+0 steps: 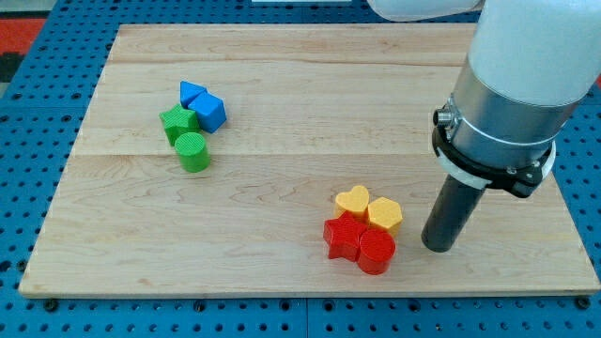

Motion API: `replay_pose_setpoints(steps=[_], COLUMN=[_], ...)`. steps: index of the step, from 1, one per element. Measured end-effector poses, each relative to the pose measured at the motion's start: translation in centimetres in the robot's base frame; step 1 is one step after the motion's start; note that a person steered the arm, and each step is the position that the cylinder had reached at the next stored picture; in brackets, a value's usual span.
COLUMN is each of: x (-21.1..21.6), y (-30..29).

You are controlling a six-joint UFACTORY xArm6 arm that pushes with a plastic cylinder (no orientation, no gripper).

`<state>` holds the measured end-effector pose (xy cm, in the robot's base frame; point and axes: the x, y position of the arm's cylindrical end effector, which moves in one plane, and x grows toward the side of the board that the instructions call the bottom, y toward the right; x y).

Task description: Separate the red blocks from the yellow blocks

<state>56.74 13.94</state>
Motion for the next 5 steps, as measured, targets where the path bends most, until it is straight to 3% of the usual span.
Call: replay_pose_setpoints(steps=[3,5], x=[2.8,3.5], y=[1.6,-1.0])
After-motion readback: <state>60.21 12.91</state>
